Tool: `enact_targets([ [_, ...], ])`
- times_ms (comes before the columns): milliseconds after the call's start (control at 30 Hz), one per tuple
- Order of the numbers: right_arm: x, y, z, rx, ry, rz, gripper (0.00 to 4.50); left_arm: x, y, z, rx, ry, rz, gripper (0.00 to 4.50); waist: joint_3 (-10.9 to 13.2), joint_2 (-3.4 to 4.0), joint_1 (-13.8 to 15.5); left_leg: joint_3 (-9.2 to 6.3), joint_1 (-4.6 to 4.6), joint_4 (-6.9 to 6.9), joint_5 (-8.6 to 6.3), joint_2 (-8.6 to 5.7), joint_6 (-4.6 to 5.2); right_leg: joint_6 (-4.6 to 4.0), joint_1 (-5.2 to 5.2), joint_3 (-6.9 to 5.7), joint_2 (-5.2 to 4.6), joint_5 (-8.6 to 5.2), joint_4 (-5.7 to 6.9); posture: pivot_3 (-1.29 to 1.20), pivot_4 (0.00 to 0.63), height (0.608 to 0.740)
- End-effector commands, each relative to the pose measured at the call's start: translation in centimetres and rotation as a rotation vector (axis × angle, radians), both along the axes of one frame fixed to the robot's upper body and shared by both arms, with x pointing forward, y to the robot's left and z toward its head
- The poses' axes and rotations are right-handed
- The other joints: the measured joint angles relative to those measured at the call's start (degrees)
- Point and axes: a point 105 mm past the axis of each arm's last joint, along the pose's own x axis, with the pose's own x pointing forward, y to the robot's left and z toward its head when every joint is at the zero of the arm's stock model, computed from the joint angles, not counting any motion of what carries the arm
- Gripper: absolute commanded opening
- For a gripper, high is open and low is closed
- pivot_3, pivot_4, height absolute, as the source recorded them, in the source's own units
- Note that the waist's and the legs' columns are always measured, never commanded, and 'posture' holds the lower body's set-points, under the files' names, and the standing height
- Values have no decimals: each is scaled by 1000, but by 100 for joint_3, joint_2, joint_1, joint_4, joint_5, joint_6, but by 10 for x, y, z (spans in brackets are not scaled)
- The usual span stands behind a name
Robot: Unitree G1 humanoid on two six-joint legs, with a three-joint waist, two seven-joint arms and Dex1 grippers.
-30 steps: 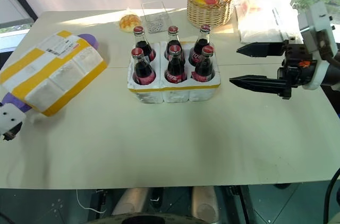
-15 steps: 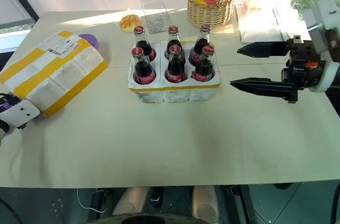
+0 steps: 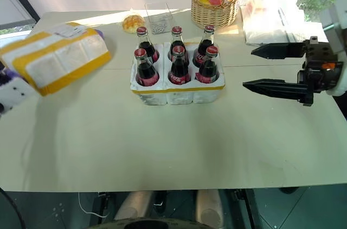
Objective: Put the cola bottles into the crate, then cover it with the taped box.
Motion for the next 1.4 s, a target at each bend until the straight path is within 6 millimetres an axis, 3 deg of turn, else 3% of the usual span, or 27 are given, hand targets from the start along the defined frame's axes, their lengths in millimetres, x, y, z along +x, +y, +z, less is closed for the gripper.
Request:
enact_targets([
  [33,1,-2,7,-35,-75,-27,4500,3,-18,71,3,-193,-66,2138,0,0,4,0,0,1,0,0,0,0,0,0,0,0,0,0,150,740],
  [233,5,-3,3,-26,-78,-40,4500,15,-70,130,-22,-337,-242,2138,1,-2,-38,4,-1,1,10,-1,12,2,-1,0,6,1,5,0,150,740],
  [300,6,-3,2,-25,-80,-45,4500,17,-89,142,-40,-363,-312,2138,1,-2,-41,5,-1,2,11,-1,13,2,-2,0,8,1,7,0,150,740],
  [400,7,-3,1,-24,-82,-49,4500,18,-132,159,-108,-394,-510,2138,1,-4,-33,6,0,7,12,-1,13,2,0,1,12,1,11,0,150,740],
  [533,10,-6,-2,-26,-83,-68,4500,9,-183,166,-97,-349,-765,2138,3,-7,-32,6,-1,16,12,-2,14,4,5,0,14,2,11,0,150,740],
  [667,12,-7,-4,-22,-88,-79,4500,6,-209,154,-35,-228,-930,2138,3,-7,-51,9,-1,18,13,-2,13,3,4,2,16,3,13,0,150,740],
  [833,13,-8,-5,-19,-94,-86,4500,15,-224,132,67,-110,-1026,2138,3,-6,-37,9,1,22,14,-2,15,3,6,2,17,3,16,0,150,740],
  [967,12,-8,-5,-20,-101,-96,4500,25,-229,116,206,-67,-1042,2138,3,-7,-27,8,0,43,9,-2,23,4,16,0,17,3,16,0,150,740],
  [1300,6,-9,-3,-18,-119,-127,4500,51,-237,76,252,-15,-981,2138,3,-7,-28,7,0,65,3,-4,33,15,30,-1,16,9,16,0,150,740],
  [1400,5,-9,-4,-17,-118,-134,4500,55,-230,61,253,29,-939,3011,3,-6,-41,8,0,65,2,-4,34,15,30,0,16,9,16,0,150,740],
])
